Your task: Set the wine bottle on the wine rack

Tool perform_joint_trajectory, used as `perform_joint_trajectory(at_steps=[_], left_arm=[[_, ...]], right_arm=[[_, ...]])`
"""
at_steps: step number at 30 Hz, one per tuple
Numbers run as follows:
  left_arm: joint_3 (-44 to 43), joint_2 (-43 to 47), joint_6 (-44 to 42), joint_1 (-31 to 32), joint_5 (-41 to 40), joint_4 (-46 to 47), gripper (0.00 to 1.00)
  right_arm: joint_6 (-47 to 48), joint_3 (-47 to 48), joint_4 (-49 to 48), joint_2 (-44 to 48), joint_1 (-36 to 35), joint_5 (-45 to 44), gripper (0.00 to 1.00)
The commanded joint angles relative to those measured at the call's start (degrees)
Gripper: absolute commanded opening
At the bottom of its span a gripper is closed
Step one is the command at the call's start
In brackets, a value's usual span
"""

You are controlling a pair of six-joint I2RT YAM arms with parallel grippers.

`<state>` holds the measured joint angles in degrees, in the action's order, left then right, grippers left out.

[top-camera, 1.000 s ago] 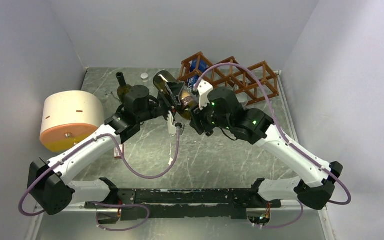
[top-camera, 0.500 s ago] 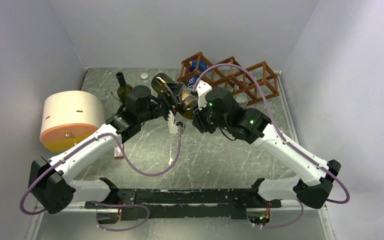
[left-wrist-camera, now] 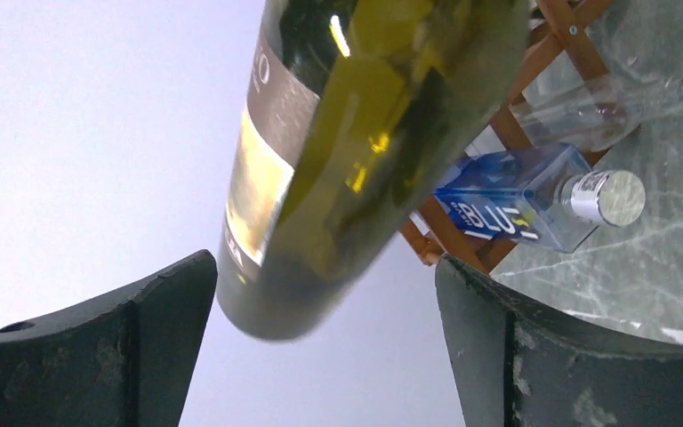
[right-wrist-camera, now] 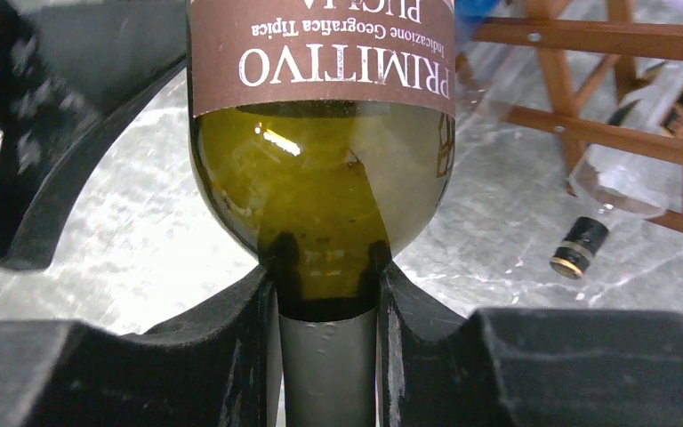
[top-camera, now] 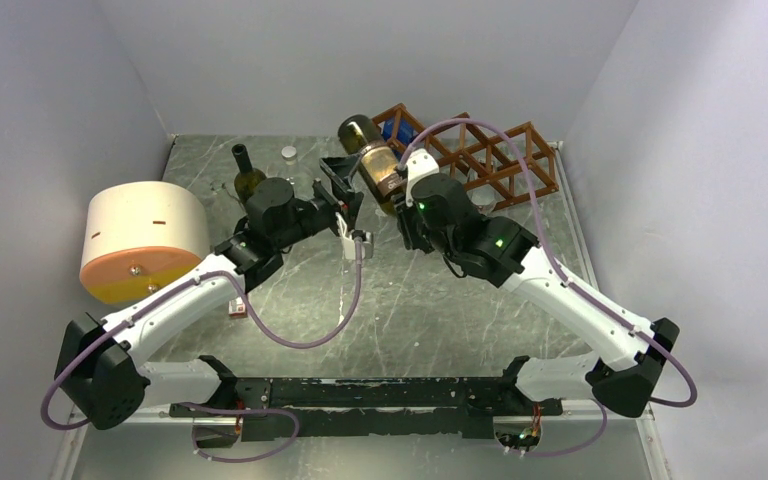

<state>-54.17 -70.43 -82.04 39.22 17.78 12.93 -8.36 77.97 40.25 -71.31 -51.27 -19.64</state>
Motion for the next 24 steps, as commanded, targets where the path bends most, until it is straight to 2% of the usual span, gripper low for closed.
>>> perform_joint_trajectory(at_steps=[1,5,8,10,12,18,21,24], left_arm=[[2.52,1.47,9.53,0.36,2.4,9.09,0.96],[5.63,2.18,15.28,0.42,3.35,14.0,0.96],[7.04,2.61,22.79,0.47,3.7,15.93,0.96],[7.97,2.83,35.19,0.55,1.68,19.55,0.96],[7.74,2.86,50.26,0.62,-4.6,22.2,0.96],[8.49,2.8,84.06,0.67,-19.08,19.47,0.96],[11.56,5.49,95.6,0.57,-23.82,17.49,0.96],[13.03,7.78,100.78,0.44,-24.67,12.65,0.96]], right_arm=[[-2.15,2.51,-10.42,1.03,0.89,-9.23,0.0],[-2.71,2.19,-9.29,2.65,1.35,-11.97,0.0],[-4.44,0.31,-7.45,4.5,1.82,-13.87,0.0],[-5.94,-1.68,-6.11,5.71,2.11,-16.16,0.0],[-7.66,-4.47,-5.24,6.81,2.45,-19.14,0.0],[-11.27,-13.18,-6.68,8.24,5.04,-20.42,0.0],[-12.49,-15.87,-7.42,9.16,7.44,-19.14,0.0],[-11.43,-19.66,-9.99,11.11,9.98,-13.47,0.0]])
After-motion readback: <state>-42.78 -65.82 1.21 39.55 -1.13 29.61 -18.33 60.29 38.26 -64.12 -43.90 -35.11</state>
